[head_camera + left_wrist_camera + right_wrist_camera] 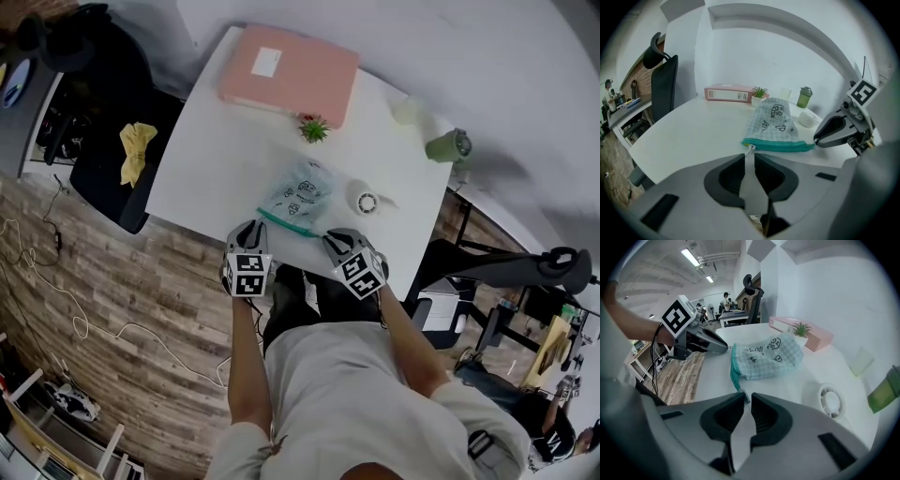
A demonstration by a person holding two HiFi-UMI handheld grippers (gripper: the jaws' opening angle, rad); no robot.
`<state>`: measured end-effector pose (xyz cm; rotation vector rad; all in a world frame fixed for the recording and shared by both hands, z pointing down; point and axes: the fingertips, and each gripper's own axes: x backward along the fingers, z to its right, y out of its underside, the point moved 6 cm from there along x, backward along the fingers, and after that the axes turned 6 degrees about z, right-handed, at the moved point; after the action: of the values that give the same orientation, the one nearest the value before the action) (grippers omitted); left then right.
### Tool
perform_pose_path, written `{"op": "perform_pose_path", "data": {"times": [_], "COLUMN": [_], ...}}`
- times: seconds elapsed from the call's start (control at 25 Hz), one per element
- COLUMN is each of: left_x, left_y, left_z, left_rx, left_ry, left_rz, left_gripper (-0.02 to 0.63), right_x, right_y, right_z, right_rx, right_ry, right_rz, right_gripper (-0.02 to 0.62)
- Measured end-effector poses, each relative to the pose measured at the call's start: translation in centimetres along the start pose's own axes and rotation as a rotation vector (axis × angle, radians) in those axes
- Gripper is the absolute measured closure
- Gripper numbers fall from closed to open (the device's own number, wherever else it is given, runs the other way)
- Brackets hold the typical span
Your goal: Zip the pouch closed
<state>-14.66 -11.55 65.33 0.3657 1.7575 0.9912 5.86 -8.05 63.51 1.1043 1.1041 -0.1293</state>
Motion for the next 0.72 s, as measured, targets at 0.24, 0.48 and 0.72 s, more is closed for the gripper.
{"op": "perform_pose_path", "data": {"times": [0.24,0.48,0.72], "left_x": [2.7,6.2,9.9], "left_y": [-1.1,-4.1,-8.9], "left_z": [0.0,0.1,0.8], "left_rx": [0.015,-0.018,-0.081], "left_ry": [-0.033,-0.057,-0.068], "left_rz": [0.073,0.197,0.36], "left_gripper": [0.531,0.495,0.434], "right_x": [1.3,4.2,8.2], "right_y": [-0.4,-3.2,-8.7], "right_z": [0.3,0.6,0.9], "right_rx": [-0.031,-0.064,-0.04], "right_ry": [0.034,0.1,0.194], "right_rz": [0.057,0.213,0.409], "right_gripper": [0.506,0.458,0.422]}}
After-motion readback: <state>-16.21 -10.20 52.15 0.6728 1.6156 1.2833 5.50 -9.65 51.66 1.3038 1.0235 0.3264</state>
